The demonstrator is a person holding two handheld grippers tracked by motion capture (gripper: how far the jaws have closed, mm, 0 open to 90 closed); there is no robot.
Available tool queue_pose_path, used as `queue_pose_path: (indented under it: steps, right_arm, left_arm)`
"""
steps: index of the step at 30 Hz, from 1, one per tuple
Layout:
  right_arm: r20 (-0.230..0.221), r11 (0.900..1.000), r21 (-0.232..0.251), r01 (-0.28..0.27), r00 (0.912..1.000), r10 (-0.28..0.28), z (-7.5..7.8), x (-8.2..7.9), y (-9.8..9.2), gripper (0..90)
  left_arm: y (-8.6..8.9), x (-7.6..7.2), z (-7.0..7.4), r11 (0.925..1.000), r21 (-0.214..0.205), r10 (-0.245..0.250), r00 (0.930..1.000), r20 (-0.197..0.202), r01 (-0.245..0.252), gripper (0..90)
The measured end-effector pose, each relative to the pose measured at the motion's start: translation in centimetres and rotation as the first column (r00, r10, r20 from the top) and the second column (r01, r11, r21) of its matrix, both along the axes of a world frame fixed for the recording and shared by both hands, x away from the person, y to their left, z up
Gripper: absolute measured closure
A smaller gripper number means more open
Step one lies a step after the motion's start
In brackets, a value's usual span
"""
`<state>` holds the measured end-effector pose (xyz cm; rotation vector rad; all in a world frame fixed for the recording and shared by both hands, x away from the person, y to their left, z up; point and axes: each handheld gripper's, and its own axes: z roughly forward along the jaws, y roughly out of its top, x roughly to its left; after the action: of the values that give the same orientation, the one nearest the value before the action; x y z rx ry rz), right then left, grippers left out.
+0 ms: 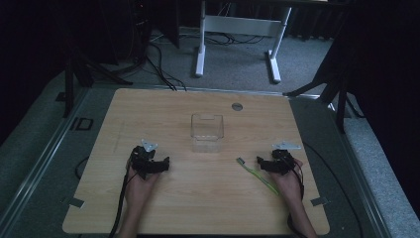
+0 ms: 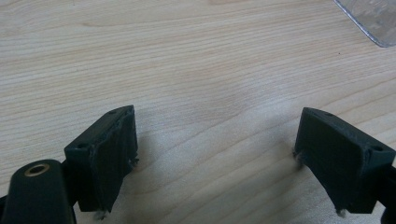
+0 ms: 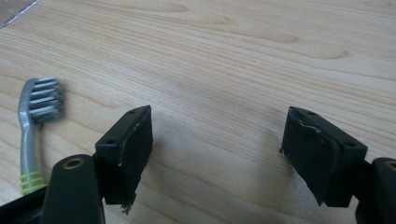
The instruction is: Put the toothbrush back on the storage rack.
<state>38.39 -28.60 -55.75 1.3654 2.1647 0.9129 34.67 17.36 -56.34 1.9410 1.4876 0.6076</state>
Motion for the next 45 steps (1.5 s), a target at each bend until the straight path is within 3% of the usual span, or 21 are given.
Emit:
queue_pose_path:
  steps: [16, 28, 45]
  right_arm:
    - [-0.005, 0.9983, 0.007, -0.058, 0.9983, 0.058, 0.2, -0.7, -0.1, 34.2]
    - [-0.002, 0.9969, -0.022, -0.076, 0.9971, 0.076, 1.6, -1.5, -0.3, 35.2]
    - [-0.041, 0.9926, -0.067, -0.101, 0.9943, 0.098, 2.8, -2.5, -0.9, 38.3]
  left_arm:
    - [-0.1, -0.2, 0.0, 1.0000, -0.002, 0.009, 1.0000, 0.002, -0.009, 13.7]
    - [0.0, -0.2, 0.0, 1.0000, 0.002, 0.007, 1.0000, 0.000, -0.007, 13.7]
    - [0.0, -0.3, 0.0, 1.0000, 0.001, 0.007, 1.0000, 0.001, -0.007, 13.7]
